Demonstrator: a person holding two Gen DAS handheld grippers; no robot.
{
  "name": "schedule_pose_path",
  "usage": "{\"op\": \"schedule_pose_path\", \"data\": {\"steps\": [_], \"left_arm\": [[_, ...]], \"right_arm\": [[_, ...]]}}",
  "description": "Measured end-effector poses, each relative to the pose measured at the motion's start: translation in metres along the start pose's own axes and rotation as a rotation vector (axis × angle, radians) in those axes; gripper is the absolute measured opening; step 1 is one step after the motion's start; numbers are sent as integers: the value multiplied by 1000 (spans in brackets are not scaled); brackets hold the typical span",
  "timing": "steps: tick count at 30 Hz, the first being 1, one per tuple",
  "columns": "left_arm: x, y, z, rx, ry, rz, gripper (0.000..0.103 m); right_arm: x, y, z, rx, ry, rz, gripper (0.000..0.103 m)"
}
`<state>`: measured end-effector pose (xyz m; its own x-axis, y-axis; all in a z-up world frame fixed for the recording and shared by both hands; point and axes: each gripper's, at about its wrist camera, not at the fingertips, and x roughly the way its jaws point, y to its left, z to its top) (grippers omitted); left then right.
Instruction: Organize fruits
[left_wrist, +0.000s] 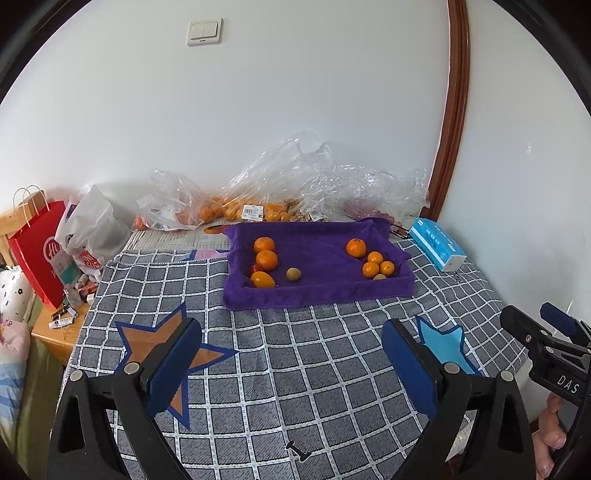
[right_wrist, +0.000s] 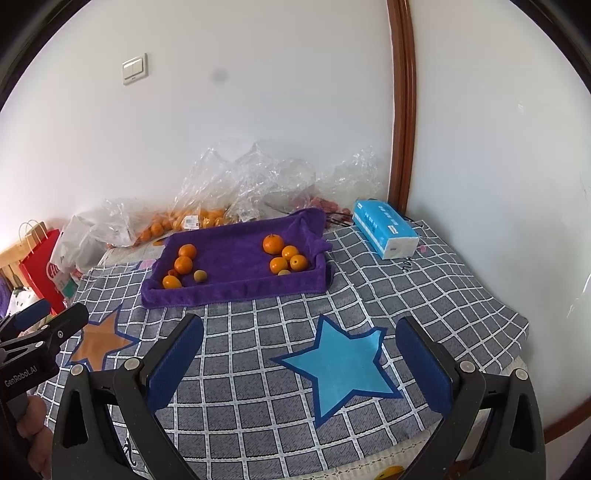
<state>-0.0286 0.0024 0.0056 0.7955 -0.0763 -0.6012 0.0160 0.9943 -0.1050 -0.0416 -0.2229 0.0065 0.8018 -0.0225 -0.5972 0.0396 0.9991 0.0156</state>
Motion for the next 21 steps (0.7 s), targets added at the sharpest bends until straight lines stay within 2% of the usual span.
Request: {"op": "schedule_pose_path", "data": {"steps": [21], "left_arm": [[-1,-2,1,5,-8,2,98]], "right_arm": [[2,2,-1,3,2,10,102]]}}
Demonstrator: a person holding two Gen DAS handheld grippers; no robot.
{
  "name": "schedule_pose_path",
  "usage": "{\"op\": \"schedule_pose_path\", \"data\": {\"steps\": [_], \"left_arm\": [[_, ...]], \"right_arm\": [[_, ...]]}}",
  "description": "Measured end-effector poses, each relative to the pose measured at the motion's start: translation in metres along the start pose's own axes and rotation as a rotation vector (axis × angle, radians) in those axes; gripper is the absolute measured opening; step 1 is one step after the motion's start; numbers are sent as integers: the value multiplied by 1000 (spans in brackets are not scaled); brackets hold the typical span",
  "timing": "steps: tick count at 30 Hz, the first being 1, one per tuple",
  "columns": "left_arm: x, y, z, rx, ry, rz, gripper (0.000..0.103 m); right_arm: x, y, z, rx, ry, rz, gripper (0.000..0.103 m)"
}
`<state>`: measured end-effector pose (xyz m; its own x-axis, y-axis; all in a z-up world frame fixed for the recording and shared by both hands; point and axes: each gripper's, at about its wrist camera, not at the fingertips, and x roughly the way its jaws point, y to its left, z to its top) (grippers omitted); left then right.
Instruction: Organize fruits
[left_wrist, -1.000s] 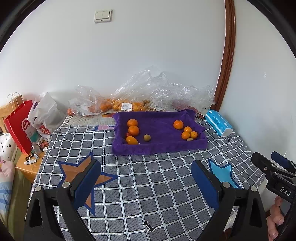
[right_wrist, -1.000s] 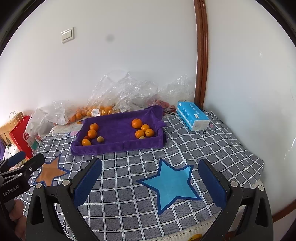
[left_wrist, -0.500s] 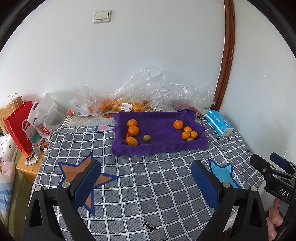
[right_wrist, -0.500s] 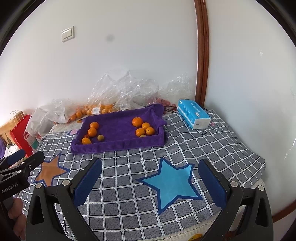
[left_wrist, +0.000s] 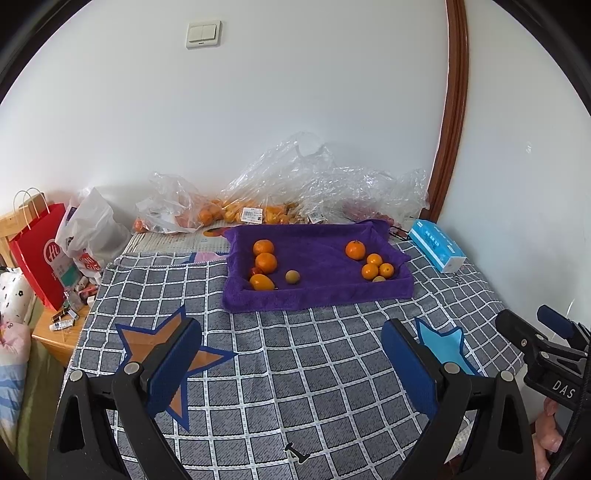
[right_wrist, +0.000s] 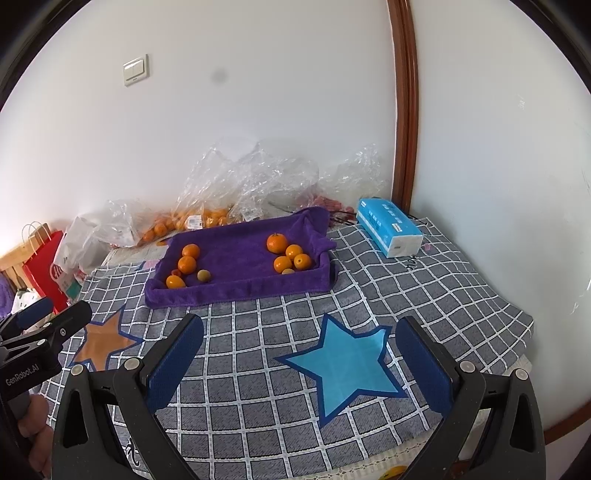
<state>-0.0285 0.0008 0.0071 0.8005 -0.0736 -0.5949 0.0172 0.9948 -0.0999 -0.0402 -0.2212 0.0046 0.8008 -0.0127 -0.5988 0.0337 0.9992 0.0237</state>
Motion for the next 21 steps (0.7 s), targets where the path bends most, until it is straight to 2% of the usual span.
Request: {"op": "schedule_pose_path", "data": {"steps": [21], "left_arm": [[-1,3,0,-8,-7,5,98]], "right_arm": [[3,5,0,-6,3,12,102]]}}
